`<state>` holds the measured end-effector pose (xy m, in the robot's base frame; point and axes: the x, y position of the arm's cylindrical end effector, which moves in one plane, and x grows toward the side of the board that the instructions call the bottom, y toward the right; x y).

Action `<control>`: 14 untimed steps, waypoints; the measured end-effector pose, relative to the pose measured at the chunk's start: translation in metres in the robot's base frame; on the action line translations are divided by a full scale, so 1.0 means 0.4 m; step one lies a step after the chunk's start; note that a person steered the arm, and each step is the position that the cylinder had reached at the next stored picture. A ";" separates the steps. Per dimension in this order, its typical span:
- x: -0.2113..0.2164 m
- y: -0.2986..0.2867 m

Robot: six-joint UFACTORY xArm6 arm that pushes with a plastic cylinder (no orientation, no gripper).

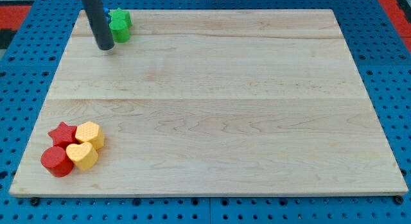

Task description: Push the blue triangle to the top center

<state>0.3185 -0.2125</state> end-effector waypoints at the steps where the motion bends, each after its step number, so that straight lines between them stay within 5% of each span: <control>1: 0.011 -0.112; 3: -0.163 -0.217; 5: -0.287 -0.045; 8: -0.318 -0.081; 11: -0.305 0.073; 14: -0.166 0.166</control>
<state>0.2521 -0.1463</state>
